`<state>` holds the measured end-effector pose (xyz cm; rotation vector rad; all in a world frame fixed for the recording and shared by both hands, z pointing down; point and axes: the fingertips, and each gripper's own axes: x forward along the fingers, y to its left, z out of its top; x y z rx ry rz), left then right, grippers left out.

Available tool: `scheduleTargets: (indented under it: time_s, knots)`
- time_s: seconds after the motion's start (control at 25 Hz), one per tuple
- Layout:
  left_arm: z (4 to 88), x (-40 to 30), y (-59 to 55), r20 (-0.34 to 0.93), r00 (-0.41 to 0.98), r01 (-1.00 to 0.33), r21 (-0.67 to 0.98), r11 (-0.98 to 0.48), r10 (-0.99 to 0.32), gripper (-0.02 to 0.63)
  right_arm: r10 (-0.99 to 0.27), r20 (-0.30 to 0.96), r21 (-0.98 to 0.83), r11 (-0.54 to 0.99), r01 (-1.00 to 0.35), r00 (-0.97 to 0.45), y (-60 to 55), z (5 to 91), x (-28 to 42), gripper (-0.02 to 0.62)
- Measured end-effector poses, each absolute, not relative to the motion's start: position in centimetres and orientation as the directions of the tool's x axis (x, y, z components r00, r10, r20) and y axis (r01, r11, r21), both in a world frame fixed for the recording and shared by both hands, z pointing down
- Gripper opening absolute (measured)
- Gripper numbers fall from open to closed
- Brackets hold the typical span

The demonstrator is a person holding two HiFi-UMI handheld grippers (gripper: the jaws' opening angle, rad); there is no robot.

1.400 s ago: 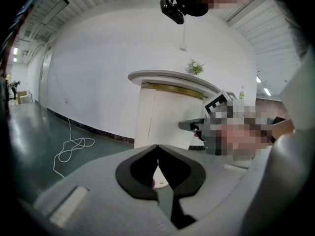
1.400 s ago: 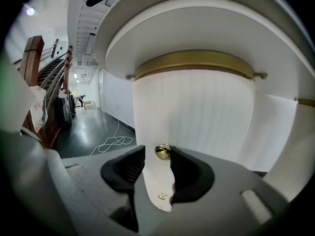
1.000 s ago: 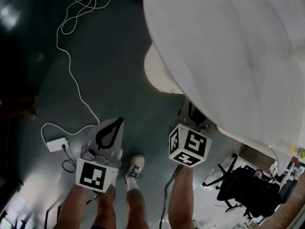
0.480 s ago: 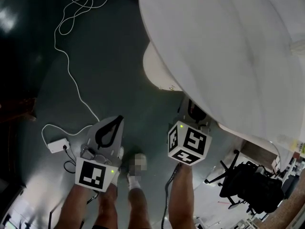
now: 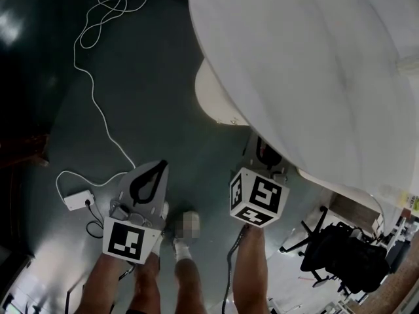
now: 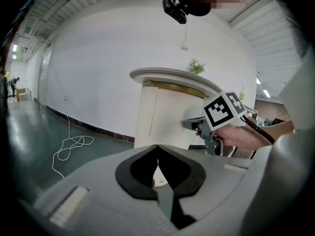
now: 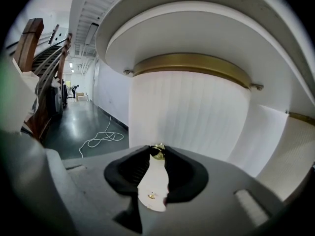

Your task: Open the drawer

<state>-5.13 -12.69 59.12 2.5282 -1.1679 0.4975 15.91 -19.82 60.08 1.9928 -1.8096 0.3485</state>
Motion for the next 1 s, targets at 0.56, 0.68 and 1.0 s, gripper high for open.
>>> scheduleTargets:
  time_s: [0.56,0.68,1.0]
  knots:
    - [58.9,-5.2,-12.9,0.428,0.603,-0.778,0.128,-0.615,-0.674,0.011,-0.889,0.448,0.177,-0.017,-0.984,0.096,-16.7,60.1,14.1,0.100]
    - [58.5,-5.5,-12.9,0.419,0.604,-0.778,0.121,-0.617,-0.679,0.011,-0.889,0.449,0.170,-0.011,-0.985,0.087,-14.9,60.2,13.0,0.101]
    - [57.4,-5.4,-11.0,0.408,0.609,-0.774,0.114,-0.623,-0.681,0.011,-0.875,0.475,0.132,-0.030,-0.991,0.090,-12.2,60.3,11.7,0.101]
